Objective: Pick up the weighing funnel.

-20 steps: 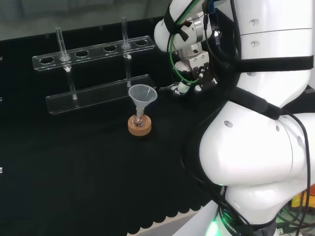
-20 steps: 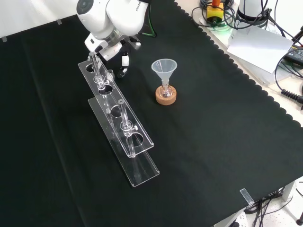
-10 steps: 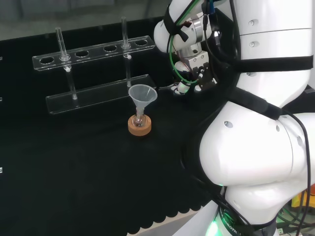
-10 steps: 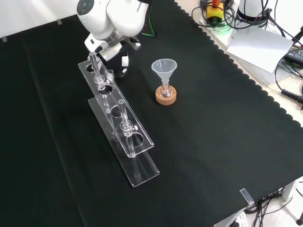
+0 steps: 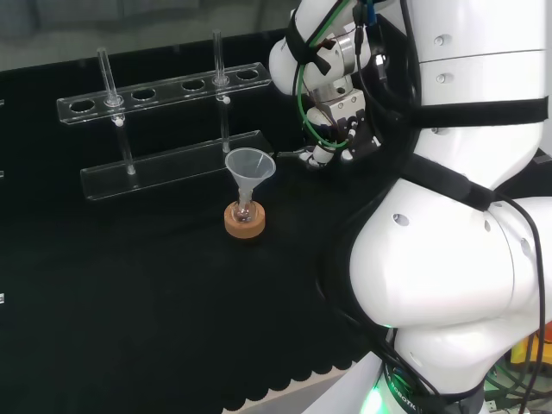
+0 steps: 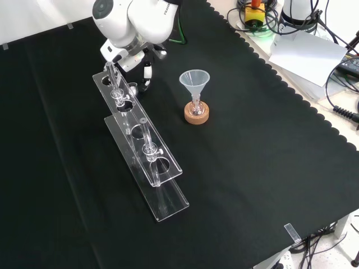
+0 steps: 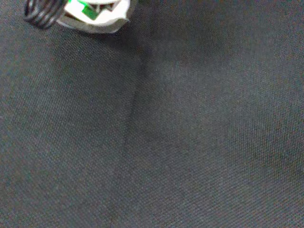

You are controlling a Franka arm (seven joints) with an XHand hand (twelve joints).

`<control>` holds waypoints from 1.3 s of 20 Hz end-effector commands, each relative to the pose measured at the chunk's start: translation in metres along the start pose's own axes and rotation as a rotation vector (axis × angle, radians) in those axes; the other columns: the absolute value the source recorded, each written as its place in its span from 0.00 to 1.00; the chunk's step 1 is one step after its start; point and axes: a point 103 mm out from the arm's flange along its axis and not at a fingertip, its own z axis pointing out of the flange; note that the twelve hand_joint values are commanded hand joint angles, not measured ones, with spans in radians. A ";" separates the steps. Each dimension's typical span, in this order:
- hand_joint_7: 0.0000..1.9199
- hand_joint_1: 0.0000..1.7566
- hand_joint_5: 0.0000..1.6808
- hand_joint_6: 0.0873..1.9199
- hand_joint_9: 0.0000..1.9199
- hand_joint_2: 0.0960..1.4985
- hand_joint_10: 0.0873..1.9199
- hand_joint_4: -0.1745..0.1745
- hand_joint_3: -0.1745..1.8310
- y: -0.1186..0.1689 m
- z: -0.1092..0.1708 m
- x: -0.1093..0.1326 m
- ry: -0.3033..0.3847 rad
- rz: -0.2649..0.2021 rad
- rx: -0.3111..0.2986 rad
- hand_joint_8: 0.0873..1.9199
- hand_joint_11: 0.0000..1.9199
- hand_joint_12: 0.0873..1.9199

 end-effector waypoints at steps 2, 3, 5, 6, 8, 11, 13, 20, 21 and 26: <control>0.27 0.61 0.65 0.54 0.41 0.39 0.23 1.00 0.51 -0.004 -0.014 0.000 -0.008 0.025 -0.051 0.29 0.24 0.67; 0.26 0.61 0.65 0.54 0.42 0.39 0.23 1.00 0.51 -0.004 -0.016 0.000 -0.007 0.026 -0.050 0.29 0.25 0.67; 0.26 0.61 0.65 0.54 0.42 0.39 0.23 1.00 0.52 -0.007 -0.020 -0.002 -0.005 0.030 -0.052 0.29 0.25 0.67; 0.26 0.61 0.65 0.54 0.42 0.39 0.23 1.00 0.52 -0.009 -0.022 -0.004 -0.001 0.034 -0.051 0.29 0.25 0.67; 0.26 0.61 0.65 0.54 0.42 0.39 0.23 1.00 0.52 -0.013 -0.027 -0.008 0.008 0.043 -0.047 0.29 0.25 0.67; 0.26 0.61 0.66 0.54 0.42 0.38 0.23 1.00 0.52 -0.023 -0.036 -0.017 0.026 0.060 -0.051 0.29 0.25 0.66; 0.26 0.62 0.66 0.53 0.43 0.38 0.23 1.00 0.52 -0.029 -0.042 -0.022 0.025 0.066 -0.044 0.29 0.27 0.66; 0.29 0.62 0.67 0.52 0.44 0.37 0.22 1.00 0.52 -0.056 -0.061 -0.029 0.015 0.087 -0.062 0.30 0.29 0.65; 0.29 0.62 0.67 0.52 0.44 0.37 0.22 1.00 0.52 -0.059 -0.063 -0.029 0.012 0.087 -0.063 0.30 0.29 0.65; 0.30 0.62 0.67 0.51 0.45 0.37 0.22 1.00 0.52 -0.076 -0.071 -0.025 -0.002 0.090 -0.072 0.29 0.31 0.64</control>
